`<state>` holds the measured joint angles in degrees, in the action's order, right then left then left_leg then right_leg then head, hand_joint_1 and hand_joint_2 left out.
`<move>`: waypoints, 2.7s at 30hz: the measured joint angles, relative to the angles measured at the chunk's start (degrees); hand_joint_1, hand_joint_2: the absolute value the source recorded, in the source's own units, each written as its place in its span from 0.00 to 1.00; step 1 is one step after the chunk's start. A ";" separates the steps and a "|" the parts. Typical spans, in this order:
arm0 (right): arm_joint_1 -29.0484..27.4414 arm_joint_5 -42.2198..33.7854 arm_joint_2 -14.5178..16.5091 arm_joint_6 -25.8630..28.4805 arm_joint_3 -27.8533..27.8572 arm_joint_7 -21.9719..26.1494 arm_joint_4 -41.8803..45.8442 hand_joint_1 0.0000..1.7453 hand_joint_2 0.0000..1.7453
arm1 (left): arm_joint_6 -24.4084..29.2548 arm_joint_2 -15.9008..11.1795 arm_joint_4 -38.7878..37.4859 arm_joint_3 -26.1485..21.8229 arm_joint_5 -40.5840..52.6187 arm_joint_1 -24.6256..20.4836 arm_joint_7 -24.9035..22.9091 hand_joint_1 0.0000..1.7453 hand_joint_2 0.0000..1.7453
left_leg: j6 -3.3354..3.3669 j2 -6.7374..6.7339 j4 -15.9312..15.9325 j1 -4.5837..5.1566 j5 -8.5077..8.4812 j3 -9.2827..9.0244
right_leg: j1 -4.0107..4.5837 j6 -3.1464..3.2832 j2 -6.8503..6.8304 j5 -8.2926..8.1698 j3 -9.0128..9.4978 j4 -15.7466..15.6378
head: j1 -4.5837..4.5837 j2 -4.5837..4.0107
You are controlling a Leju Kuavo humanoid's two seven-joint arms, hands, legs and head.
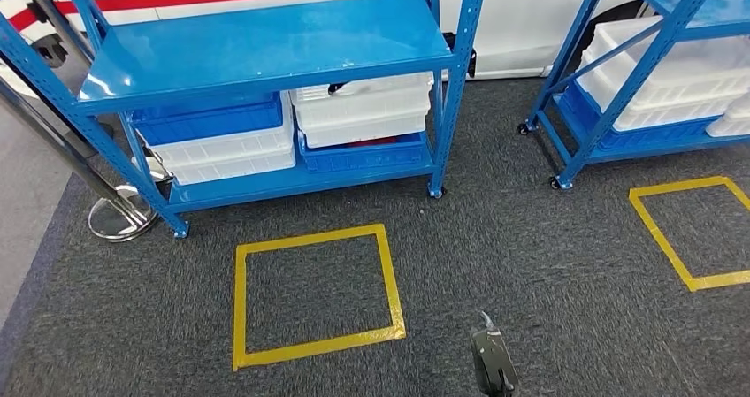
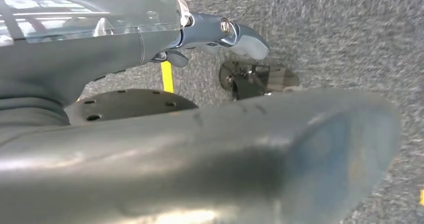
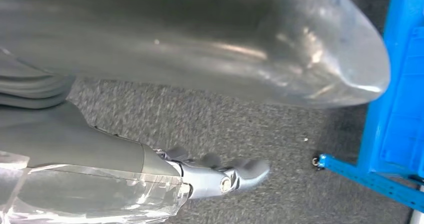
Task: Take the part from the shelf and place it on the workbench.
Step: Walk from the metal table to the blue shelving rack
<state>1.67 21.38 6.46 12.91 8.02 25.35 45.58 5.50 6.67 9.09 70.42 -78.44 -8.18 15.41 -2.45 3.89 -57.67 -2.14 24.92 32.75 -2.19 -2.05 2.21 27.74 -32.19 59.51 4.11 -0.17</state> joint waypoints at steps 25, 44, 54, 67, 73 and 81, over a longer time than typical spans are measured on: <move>0.28 0.32 -0.04 -0.71 0.00 -0.19 -0.73 0.00 0.00 | 0.15 -0.01 0.00 0.00 0.94 -0.23 -0.64 0.00 0.00 | -0.85 -1.49 0.19 -0.14 -0.05 0.05 | 0.81 1.73 -1.16 0.10 0.00 0.05 | 0.02 -0.01; 1.79 3.14 -0.02 0.35 -0.83 -0.01 -3.56 0.00 0.00 | 1.03 -0.01 0.00 0.00 0.96 -0.22 -0.93 0.00 0.00 | 0.57 -1.48 -1.29 0.18 0.57 0.89 | 0.22 0.44 -1.20 -0.05 0.06 -0.17 | 0.02 -0.01; 2.63 2.76 -0.04 0.40 -1.16 0.45 -5.26 0.00 0.00 | 1.15 0.11 0.02 0.00 1.15 -0.20 -1.18 0.00 0.00 | 2.36 -0.32 1.09 0.03 -0.75 -0.13 | 0.14 -1.04 -1.81 5.97 -6.61 13.63 | 0.00 -0.01; 2.68 2.64 -0.08 0.66 -1.22 0.61 -6.50 0.00 0.00 | 1.09 0.21 0.02 0.00 1.20 -0.27 -1.25 0.00 0.00 | -0.45 -3.17 -14.45 0.21 7.22 7.31 | 0.82 2.63 -3.23 -0.24 -0.12 -0.16 | 0.07 -0.01; 2.89 2.68 -0.07 0.62 -1.28 0.61 -6.81 0.00 0.00 | 1.08 0.21 0.02 0.00 1.20 -0.18 -1.25 0.00 0.00 | 1.71 -5.39 -4.02 1.45 1.39 1.63 | 1.82 2.57 -6.02 0.25 0.51 -0.14 | 0.06 -0.01; 3.15 3.04 -0.01 0.26 -1.53 0.42 -6.89 0.00 0.00 | 1.17 0.21 0.02 0.00 1.18 -0.24 -1.25 0.00 0.00 | 3.79 -3.98 0.09 1.54 -0.24 0.20 | 1.44 0.54 -2.98 5.18 -2.78 7.40 | 0.04 -0.01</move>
<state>4.82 24.42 6.45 13.17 6.49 25.77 38.69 6.68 6.89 9.11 70.42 -77.26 -8.42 14.16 1.35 -0.09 -57.58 -0.60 24.68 32.95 -0.76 -1.52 -0.77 32.92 -34.97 66.91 4.15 -0.17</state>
